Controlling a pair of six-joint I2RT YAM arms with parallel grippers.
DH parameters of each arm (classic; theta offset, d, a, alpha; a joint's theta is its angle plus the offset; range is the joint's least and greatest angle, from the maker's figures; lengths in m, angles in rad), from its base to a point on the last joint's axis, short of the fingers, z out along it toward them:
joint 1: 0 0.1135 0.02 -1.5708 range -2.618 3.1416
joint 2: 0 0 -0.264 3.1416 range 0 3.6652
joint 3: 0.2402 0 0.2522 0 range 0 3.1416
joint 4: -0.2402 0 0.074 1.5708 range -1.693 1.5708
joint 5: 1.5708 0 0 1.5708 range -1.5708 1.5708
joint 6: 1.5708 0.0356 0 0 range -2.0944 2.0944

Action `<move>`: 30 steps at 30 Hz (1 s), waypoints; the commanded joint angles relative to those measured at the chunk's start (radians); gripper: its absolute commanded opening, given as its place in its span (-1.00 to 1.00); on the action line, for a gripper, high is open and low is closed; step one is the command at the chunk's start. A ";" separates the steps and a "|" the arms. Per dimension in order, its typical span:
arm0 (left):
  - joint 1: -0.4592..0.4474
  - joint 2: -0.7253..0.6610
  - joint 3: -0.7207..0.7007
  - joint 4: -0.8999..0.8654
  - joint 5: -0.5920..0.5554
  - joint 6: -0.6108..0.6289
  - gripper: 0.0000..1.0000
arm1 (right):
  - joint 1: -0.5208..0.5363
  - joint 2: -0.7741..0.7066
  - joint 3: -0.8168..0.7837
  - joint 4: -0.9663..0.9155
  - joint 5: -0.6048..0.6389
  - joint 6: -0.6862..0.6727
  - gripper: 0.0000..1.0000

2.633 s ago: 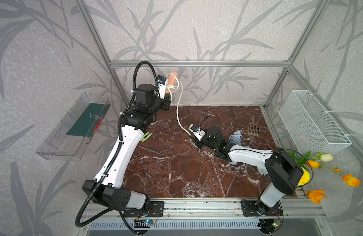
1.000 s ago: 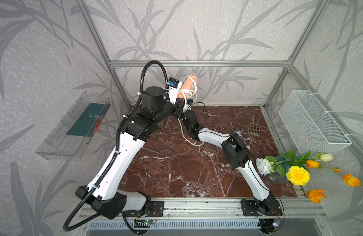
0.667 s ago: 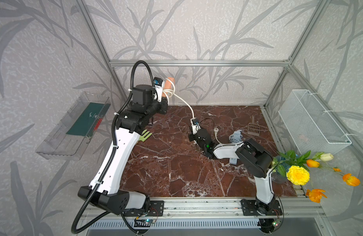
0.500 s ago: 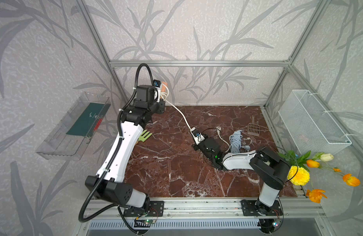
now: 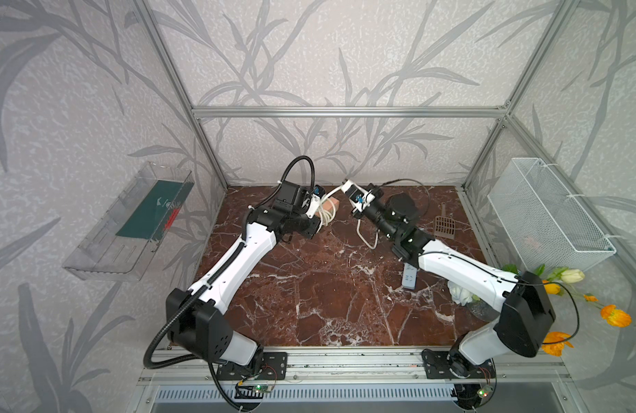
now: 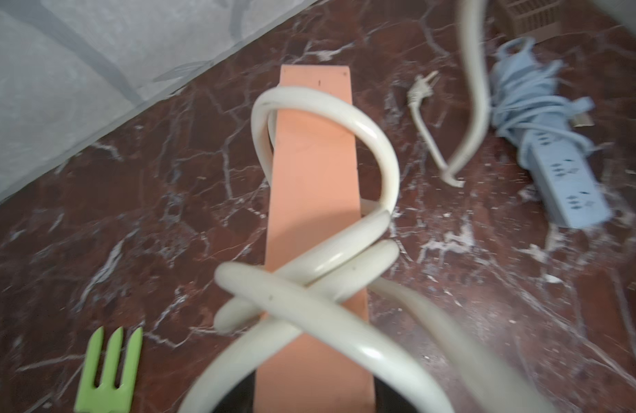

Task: Wrap the cord around the power strip
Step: Wrap the power cord around the power strip.

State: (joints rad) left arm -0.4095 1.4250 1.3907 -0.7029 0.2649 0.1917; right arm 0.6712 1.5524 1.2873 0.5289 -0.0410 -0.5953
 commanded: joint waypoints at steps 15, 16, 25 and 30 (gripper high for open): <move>-0.058 -0.248 -0.040 0.541 0.818 -0.268 -1.00 | -0.229 0.410 0.357 -0.074 -0.573 0.627 -1.00; -0.058 -0.240 -0.027 0.598 0.826 -0.302 -1.00 | -0.221 0.422 0.326 -0.020 -0.574 0.688 -1.00; -0.057 -0.179 0.028 0.882 0.688 -0.449 -1.00 | -0.123 0.447 0.044 0.412 -0.350 1.031 -0.65; -0.067 -0.168 0.050 0.867 0.690 -0.443 -1.00 | -0.079 0.466 0.030 0.484 -0.244 1.064 -0.43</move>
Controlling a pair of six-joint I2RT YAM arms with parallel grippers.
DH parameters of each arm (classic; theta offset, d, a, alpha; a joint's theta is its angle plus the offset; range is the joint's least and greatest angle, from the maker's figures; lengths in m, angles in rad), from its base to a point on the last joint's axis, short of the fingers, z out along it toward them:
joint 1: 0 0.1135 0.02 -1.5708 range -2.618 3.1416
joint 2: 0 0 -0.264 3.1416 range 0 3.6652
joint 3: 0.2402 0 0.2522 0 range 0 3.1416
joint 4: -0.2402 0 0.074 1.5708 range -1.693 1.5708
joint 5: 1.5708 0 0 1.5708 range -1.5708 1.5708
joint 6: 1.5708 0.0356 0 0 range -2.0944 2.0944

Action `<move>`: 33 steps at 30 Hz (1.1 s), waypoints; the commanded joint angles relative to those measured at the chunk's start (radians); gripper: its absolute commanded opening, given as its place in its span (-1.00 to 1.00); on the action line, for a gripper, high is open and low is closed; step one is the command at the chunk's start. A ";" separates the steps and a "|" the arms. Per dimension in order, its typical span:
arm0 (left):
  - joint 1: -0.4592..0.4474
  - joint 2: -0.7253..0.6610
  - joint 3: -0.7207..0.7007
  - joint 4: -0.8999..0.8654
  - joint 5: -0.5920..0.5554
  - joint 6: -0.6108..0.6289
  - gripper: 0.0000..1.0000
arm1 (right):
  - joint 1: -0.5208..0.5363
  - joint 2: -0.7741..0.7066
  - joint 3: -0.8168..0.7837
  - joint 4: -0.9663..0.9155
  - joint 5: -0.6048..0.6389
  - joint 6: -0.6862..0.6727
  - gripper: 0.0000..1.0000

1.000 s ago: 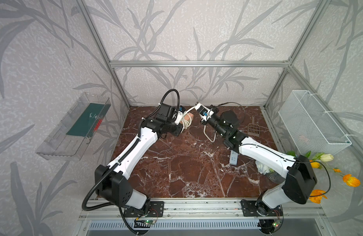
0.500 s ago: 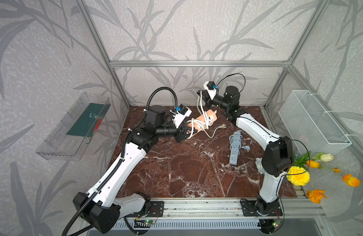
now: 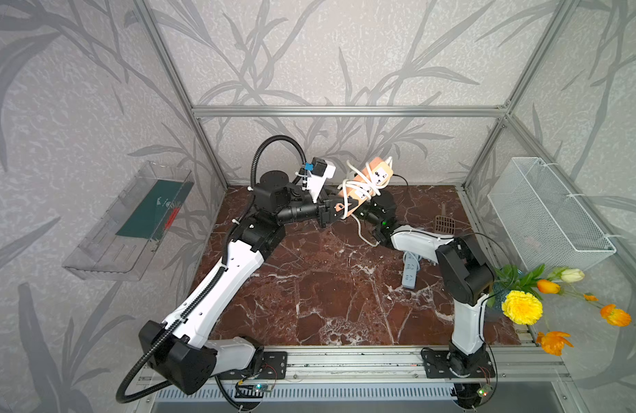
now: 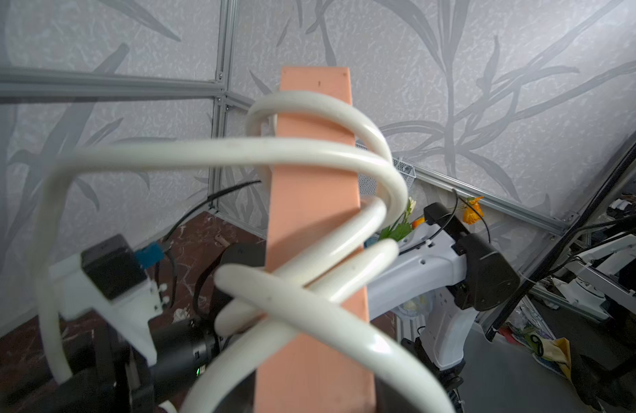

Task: Wrap the cord around the power strip
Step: Wrap the power cord around the power strip.

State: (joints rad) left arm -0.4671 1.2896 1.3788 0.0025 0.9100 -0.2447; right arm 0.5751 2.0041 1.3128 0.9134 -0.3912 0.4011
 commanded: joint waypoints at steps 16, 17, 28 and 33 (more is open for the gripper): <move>0.123 -0.067 0.125 -0.019 -0.363 0.125 -1.00 | 0.128 -0.048 -0.293 0.014 0.349 -0.119 -0.97; 0.142 -0.070 0.124 -0.042 -0.435 0.141 -1.00 | 0.136 -0.070 -0.320 0.008 0.354 -0.142 -1.00; 0.261 0.048 0.089 -0.354 -1.072 0.489 -1.00 | 0.299 -0.440 -0.419 -0.307 0.392 -0.779 -1.00; 0.199 0.055 0.003 -0.413 -1.030 0.480 -1.00 | 0.284 -0.536 -0.244 -0.433 0.419 -1.005 -1.00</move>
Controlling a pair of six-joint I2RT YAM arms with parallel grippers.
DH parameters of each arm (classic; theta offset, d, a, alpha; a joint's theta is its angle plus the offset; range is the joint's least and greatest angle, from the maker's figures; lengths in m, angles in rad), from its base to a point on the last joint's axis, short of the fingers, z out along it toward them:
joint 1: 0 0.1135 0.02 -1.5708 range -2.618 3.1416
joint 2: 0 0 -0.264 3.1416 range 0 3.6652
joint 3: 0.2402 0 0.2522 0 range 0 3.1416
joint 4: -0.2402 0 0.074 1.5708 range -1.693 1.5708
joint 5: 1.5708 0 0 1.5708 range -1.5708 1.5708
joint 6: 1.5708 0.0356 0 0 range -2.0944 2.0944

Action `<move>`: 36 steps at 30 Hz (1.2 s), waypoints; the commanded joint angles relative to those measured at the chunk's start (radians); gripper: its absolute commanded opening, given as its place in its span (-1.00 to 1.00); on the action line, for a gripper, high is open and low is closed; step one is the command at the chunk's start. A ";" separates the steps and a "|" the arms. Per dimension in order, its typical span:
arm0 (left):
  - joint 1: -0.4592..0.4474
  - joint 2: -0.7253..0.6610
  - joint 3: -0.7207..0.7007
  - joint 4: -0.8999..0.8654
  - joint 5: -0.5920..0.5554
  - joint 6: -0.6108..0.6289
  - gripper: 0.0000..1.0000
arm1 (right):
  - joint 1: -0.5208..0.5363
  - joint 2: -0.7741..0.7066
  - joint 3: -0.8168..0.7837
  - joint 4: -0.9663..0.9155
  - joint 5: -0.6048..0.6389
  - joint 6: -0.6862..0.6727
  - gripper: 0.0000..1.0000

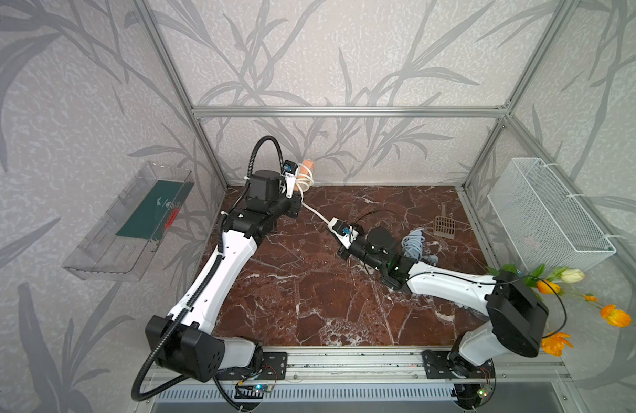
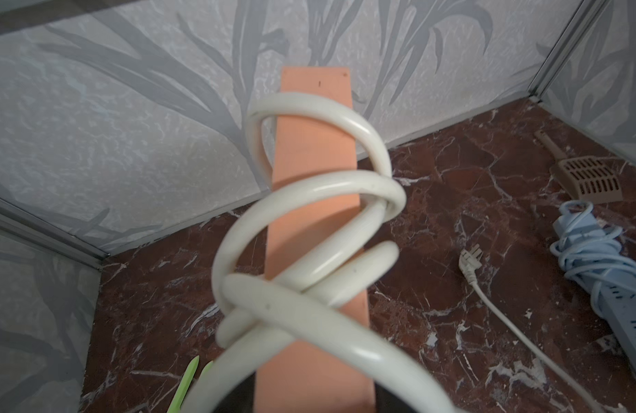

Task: Wrap the cord around the power strip
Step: Wrap the power cord around the power strip.

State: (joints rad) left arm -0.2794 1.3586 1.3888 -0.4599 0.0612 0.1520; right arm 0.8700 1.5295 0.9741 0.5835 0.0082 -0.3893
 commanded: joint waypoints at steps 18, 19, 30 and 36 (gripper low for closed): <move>-0.238 -0.161 -0.110 -0.226 0.533 -0.039 -1.00 | -0.260 0.260 0.726 -0.423 -0.186 -0.322 -0.63; -0.241 -0.173 -0.117 -0.196 0.591 -0.044 -1.00 | -0.273 0.280 0.749 -0.434 -0.218 -0.293 -0.58; -0.243 -0.231 -0.134 -0.034 0.717 -0.073 -1.00 | -0.379 0.351 0.709 -0.418 -0.435 -0.017 -0.16; -0.242 -0.246 -0.086 0.013 0.705 -0.100 -1.00 | -0.398 0.368 0.609 -0.212 -0.518 0.220 -0.08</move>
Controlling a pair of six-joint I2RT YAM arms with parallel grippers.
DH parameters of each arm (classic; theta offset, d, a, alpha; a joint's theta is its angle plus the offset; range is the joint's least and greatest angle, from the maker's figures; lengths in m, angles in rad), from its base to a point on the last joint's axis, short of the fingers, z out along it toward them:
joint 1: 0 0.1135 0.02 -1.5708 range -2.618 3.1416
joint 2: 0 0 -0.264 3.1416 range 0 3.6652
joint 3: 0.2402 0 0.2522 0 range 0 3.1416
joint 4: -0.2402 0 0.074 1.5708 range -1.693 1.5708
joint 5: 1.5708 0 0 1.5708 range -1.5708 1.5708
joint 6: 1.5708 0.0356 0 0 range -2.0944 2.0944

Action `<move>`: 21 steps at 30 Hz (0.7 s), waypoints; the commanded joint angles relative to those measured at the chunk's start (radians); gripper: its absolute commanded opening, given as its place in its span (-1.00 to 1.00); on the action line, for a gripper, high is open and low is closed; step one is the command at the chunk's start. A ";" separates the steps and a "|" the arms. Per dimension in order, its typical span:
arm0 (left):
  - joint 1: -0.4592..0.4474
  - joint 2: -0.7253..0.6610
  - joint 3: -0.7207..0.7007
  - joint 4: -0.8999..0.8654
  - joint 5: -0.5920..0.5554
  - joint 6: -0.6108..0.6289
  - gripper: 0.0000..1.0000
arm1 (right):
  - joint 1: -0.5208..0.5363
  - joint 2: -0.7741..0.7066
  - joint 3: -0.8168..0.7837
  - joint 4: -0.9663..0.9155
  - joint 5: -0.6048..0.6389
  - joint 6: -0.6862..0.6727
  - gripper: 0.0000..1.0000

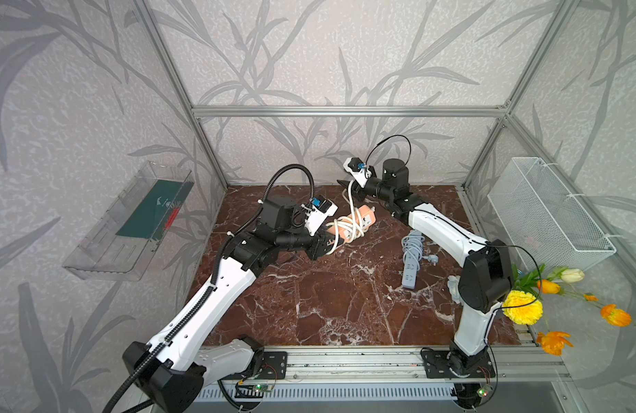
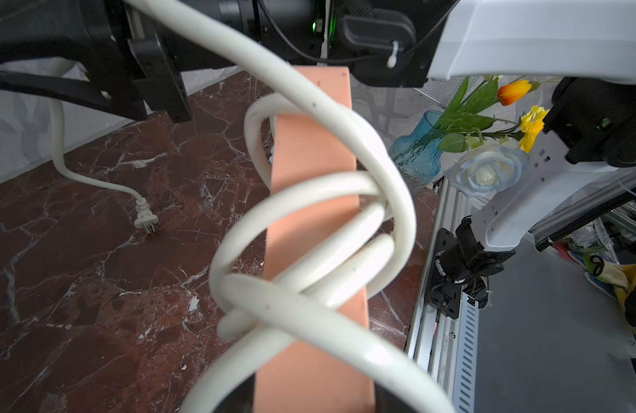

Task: Wrap the cord around the power strip
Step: Wrap the power cord around the power strip.

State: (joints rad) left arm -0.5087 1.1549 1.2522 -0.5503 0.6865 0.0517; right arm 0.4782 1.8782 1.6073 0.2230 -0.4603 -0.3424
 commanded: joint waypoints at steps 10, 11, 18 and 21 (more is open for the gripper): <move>-0.013 -0.038 0.123 0.235 0.087 -0.081 -1.00 | 0.037 0.106 -0.125 0.451 0.110 0.423 0.07; -0.013 -0.037 0.133 0.242 0.082 -0.081 -1.00 | 0.043 0.120 -0.136 0.471 0.141 0.431 0.07; -0.013 -0.035 0.135 0.321 0.006 -0.100 -1.00 | 0.101 0.200 -0.173 0.486 0.274 0.422 0.06; -0.006 -0.025 0.124 0.361 -0.085 -0.105 -1.00 | 0.125 0.218 -0.223 0.506 0.309 0.466 -0.33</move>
State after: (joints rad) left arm -0.5159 1.1500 1.3529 -0.3531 0.6655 -0.0444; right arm 0.5777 2.0800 1.4212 0.6788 -0.2249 0.0795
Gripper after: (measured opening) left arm 0.314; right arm 0.367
